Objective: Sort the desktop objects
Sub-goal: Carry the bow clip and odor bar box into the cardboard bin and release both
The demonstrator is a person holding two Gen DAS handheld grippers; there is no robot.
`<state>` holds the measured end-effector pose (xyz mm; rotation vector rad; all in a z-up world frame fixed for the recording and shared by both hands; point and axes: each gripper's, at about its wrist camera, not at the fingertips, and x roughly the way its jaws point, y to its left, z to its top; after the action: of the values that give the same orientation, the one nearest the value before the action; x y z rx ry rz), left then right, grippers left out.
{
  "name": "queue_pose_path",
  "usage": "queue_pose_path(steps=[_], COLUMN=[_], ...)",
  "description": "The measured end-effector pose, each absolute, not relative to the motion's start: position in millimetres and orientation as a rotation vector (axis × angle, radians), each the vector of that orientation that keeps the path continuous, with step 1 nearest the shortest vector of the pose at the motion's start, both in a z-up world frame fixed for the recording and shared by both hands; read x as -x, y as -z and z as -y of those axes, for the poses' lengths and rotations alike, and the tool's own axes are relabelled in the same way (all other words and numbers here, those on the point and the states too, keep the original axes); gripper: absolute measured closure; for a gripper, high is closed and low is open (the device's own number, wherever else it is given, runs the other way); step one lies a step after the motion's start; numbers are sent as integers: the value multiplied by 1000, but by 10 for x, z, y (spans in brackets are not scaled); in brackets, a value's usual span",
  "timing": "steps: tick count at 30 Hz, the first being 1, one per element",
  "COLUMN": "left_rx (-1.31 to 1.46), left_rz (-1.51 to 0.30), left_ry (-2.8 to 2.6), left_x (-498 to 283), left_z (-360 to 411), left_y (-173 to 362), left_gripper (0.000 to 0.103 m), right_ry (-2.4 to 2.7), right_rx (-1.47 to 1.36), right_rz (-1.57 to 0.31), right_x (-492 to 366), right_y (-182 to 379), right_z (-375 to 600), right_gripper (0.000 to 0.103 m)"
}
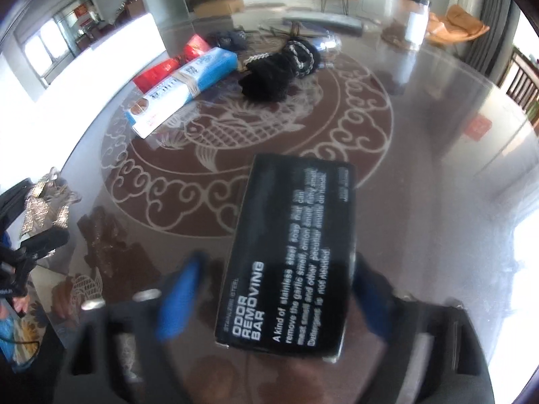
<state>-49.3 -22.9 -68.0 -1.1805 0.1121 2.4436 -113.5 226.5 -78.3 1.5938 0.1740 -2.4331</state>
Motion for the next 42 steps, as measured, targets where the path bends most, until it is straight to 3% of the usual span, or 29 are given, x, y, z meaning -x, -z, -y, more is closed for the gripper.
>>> queue_pose_path(steps=[6,14,23,28,33,42], left_rx=[1151,1072,980,1054,1218,1468], left_rz=[15,107,174,162,172,136], left_ry=[-2468,-2460,-2610,-2771,-2845,-2799], left_x=[367,220,197,281,409,678], left_z=[506,717,1723,2524,3152,3554], left_y=[440,4,-681,-739,-465,150], left_gripper=[33,33,33,33,34,34], right_ry=[2410,2395,2276,2163,2081,2051], right_rx=[-1610,-1489,-1219,-1086,-1051,-1168], right_rz=[-66,-17,-73,-135,-229,-392], right_x=[1057,994,1244,1290,1305,1500], right_y=[642,59,-869,-1190,-1061,-189], right_z=[-2334,-2034,-639,469,1387,2143], right_gripper=[44,44,44,44,44,44])
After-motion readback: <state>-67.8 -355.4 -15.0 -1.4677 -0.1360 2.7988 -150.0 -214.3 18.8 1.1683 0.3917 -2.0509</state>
